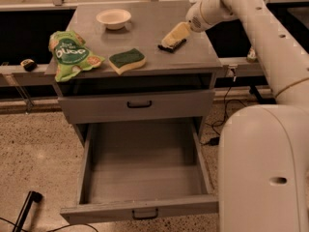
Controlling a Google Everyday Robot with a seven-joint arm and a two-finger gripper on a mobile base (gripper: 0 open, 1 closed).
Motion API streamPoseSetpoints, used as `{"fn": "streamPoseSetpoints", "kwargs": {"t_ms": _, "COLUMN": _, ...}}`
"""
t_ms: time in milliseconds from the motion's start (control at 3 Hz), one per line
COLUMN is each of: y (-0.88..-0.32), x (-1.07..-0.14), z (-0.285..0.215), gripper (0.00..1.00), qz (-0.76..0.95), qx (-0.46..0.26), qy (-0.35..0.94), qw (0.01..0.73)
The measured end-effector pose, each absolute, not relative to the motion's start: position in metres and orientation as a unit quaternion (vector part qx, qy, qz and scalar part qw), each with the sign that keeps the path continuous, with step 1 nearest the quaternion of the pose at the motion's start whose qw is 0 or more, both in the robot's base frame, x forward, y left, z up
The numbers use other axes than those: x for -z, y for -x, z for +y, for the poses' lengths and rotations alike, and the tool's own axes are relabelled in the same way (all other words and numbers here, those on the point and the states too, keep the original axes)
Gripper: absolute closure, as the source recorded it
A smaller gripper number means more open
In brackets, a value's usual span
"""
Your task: Place rxbar chocolate into middle drawer
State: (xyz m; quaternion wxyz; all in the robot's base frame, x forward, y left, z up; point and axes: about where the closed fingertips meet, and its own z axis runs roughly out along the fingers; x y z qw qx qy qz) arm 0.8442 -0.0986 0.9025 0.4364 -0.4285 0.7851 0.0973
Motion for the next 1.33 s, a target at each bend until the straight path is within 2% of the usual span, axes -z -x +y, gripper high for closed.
{"fn": "streamPoseSetpoints", "kwargs": {"t_ms": 667, "y": -0.864, "x": -0.864, "z": -0.103, "gripper": 0.00, "qz": 0.796, "qx": -0.116, "qy": 0.404, "qw": 0.436}}
{"fn": "streamPoseSetpoints", "kwargs": {"t_ms": 1000, "y": -0.868, "x": -0.851, "z": -0.092, "gripper": 0.04, "qz": 0.793, "qx": -0.135, "qy": 0.408, "qw": 0.431}}
{"fn": "streamPoseSetpoints", "kwargs": {"t_ms": 1333, "y": -0.873, "x": -0.831, "z": -0.101, "gripper": 0.21, "qz": 0.805, "qx": -0.143, "qy": 0.392, "qw": 0.422}}
